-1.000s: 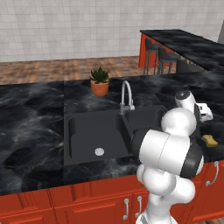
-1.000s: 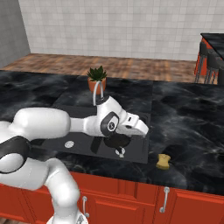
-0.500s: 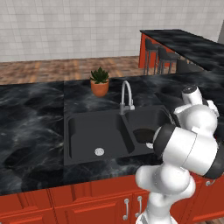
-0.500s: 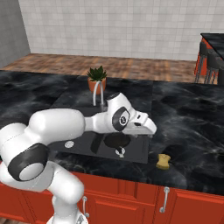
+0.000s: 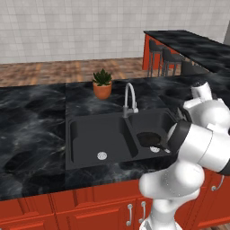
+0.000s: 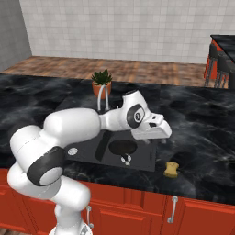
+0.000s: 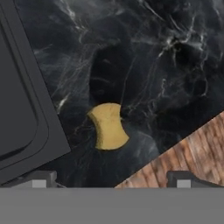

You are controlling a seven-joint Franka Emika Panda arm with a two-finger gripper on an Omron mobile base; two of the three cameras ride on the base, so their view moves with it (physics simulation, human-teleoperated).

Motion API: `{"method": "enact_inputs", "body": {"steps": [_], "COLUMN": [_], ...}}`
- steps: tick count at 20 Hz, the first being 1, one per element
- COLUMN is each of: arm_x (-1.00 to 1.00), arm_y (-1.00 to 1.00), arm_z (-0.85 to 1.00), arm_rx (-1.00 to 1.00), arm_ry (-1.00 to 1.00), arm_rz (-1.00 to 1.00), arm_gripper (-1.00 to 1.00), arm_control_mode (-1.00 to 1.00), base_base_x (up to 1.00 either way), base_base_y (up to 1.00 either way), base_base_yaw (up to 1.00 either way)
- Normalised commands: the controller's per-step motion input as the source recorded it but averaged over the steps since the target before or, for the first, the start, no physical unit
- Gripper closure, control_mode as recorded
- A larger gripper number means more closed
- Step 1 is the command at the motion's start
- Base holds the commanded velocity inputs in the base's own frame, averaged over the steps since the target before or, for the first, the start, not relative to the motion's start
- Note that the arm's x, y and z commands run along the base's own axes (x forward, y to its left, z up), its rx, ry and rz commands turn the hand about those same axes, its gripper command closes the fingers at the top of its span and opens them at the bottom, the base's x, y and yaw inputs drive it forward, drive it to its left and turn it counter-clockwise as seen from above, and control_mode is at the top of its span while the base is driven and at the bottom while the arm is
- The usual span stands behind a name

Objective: Pick the pan and sponge and place them into the sink. Then turn on the water.

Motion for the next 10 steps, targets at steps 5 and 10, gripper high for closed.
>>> {"method": "enact_inputs", "body": {"steps": [5, 10], "arm_x": [0.03, 0.07], "arm_y": [-0.21, -0.13], "arm_z": [-0.09, -0.11], "arm_rx": [0.1, 0.07], "arm_ry": [0.05, 0.01], "arm_rz": [0.01, 0.05], "arm_gripper": [-1.0, -1.0], "arm_control_mode": [-1.0, -1.0], "base_base_x": [0.0, 0.0], "base_base_y": [0.0, 0.0], "base_base_yaw": [0.0, 0.0]}}
